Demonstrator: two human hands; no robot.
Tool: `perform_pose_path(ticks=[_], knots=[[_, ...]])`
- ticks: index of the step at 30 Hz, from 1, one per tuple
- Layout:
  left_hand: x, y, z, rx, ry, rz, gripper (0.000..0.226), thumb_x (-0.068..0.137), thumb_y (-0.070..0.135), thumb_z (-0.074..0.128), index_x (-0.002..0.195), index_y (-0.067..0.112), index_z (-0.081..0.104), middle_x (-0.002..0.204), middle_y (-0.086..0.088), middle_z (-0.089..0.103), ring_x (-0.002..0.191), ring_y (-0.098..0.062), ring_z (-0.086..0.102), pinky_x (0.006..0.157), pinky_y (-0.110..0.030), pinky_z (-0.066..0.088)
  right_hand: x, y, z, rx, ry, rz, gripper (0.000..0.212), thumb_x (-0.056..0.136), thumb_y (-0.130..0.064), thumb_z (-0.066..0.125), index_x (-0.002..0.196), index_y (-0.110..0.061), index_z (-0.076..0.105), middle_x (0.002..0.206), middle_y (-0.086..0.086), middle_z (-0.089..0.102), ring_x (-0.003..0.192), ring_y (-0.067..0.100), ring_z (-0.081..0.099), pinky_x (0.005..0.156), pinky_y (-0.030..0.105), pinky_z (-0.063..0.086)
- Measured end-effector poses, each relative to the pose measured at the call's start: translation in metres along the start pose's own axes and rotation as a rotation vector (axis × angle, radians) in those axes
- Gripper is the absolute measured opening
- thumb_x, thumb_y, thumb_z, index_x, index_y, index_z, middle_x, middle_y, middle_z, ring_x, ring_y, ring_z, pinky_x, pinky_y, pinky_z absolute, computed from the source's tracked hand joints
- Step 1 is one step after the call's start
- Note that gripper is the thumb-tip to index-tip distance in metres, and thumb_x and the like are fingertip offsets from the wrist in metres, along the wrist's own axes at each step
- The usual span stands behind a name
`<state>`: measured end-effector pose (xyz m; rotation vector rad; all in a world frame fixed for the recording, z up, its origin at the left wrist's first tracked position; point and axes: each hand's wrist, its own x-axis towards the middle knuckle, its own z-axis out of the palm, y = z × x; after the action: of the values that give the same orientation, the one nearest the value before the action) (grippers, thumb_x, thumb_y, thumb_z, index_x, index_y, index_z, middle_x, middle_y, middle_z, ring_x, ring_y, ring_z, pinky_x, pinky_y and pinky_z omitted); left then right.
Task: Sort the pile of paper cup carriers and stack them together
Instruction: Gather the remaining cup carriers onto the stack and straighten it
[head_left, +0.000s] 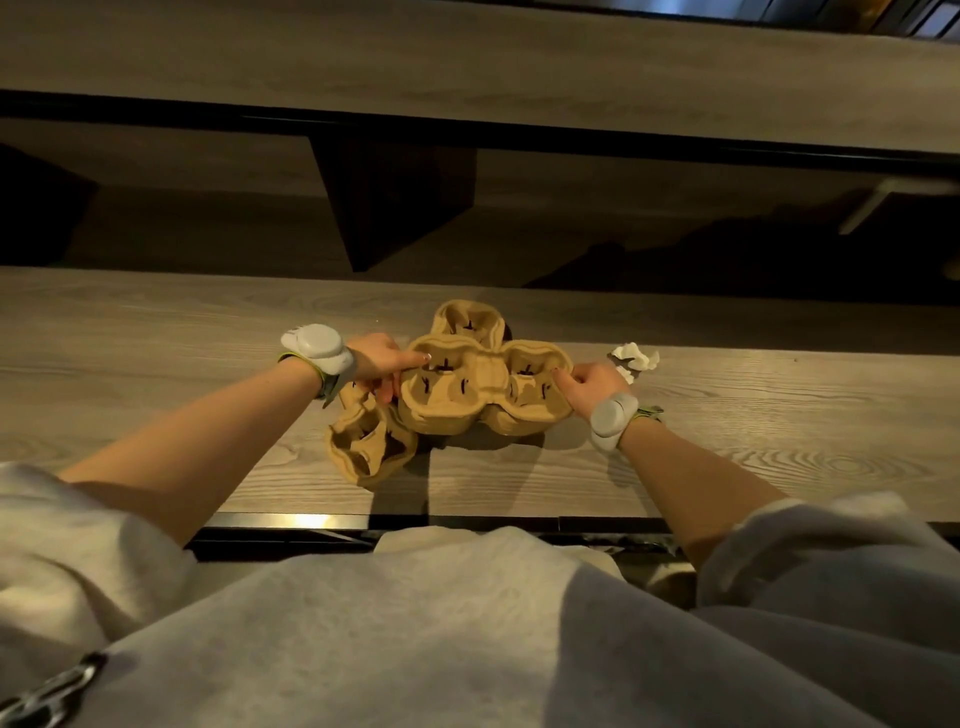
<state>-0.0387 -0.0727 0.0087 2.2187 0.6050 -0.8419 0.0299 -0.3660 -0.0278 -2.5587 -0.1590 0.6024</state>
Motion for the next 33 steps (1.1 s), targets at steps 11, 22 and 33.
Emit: perform_pose_path(ticks=[11,22,33], knots=[[0.018,-0.016,-0.002,-0.009,-0.05,-0.063,0.06,0.083,0.071,0.041,0.097,0.019,0.065,0.09,0.0,0.069,0.083,-0.019,0.065,0.071,-0.029,0.05,0.014,-0.007,0.011,-0.054,-0.117,0.128,0.064,0.093,-0.061,0.031,0.119,-0.006,0.051,0.11,0.016,0.063,0.104,0.034,0.059,0.079,0.034,0.04],[0.041,-0.016,-0.01,-0.089,-0.156,0.01,0.033,0.085,0.053,0.058,0.093,0.021,0.055,0.097,-0.005,0.065,0.088,-0.018,0.063,0.071,-0.025,0.051,0.023,-0.009,0.022,0.041,-0.109,0.135,0.053,0.099,-0.046,0.033,0.12,0.0,0.051,0.119,0.023,0.061,0.11,0.038,0.057,0.086,0.037,0.043],[0.055,0.011,-0.044,-0.019,-0.31,-0.066,0.102,0.021,0.078,0.076,0.103,0.019,0.063,0.099,-0.004,0.07,0.094,-0.018,0.064,0.073,-0.028,0.05,0.035,-0.002,0.015,0.314,-0.265,0.318,0.109,0.06,-0.094,0.029,0.13,-0.015,0.056,0.125,0.013,0.062,0.114,0.036,0.058,0.104,0.047,0.043]])
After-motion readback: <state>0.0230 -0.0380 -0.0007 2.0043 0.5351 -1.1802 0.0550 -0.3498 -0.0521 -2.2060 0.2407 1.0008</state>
